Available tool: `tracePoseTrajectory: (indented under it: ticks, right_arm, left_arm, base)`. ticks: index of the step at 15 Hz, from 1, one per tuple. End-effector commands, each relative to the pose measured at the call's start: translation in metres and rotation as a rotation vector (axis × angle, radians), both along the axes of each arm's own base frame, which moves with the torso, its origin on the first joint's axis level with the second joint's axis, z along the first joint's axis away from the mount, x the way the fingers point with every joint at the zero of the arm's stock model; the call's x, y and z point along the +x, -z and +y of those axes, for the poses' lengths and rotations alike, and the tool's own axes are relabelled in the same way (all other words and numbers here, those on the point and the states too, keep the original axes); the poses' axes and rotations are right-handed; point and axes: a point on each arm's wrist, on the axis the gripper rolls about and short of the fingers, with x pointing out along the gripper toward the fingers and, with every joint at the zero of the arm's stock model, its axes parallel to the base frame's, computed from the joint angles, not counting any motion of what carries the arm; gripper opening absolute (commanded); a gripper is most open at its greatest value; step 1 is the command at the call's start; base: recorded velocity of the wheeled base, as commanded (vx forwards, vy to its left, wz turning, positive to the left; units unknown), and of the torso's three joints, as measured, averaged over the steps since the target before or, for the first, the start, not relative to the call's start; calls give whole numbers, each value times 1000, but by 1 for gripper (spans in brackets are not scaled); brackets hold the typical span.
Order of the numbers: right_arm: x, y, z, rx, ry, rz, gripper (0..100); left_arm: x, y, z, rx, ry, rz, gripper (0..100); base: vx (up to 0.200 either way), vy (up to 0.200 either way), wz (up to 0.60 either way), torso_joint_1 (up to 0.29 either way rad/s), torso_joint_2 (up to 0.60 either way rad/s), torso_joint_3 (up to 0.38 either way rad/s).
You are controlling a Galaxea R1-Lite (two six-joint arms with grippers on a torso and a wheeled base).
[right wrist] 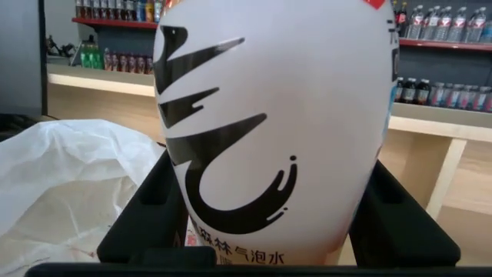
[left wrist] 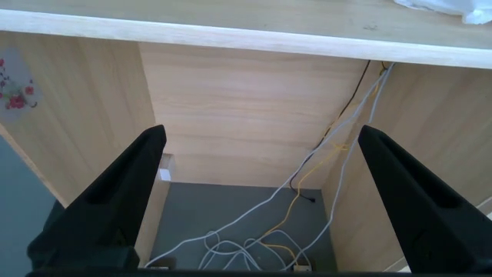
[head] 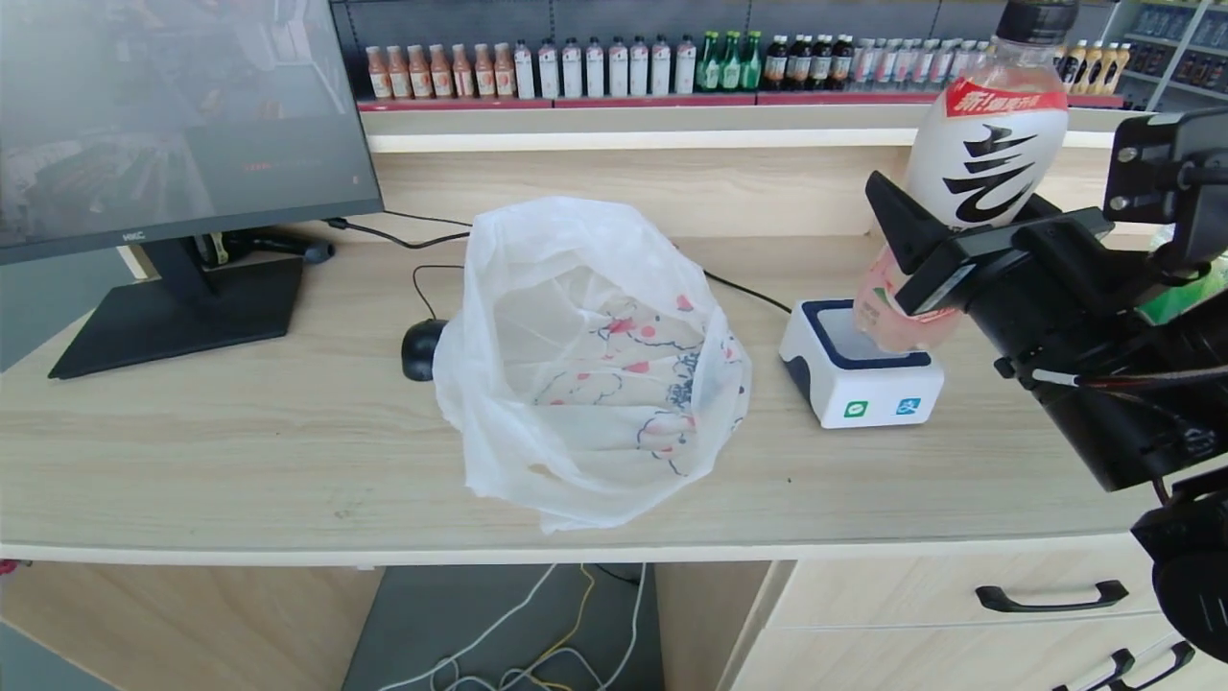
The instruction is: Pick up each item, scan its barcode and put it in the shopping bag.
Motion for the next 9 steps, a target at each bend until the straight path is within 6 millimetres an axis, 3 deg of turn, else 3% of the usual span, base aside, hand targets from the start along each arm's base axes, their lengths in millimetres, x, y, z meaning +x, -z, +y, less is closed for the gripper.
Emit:
tracePoseTrajectory:
  ticks: [1, 9]
  right_arm:
    - [-2, -2, 0, 3, -3, -6, 0]
    - [-2, -3, 0, 29, -8, -3, 0]
  left_arm:
    - [0, 0, 0, 0, -1, -1, 100]
    - [0, 0, 0, 0, -1, -1, 100]
  base:
    - [0, 200, 0, 2, 2, -2]
    - [0, 200, 0, 4, 4, 2]
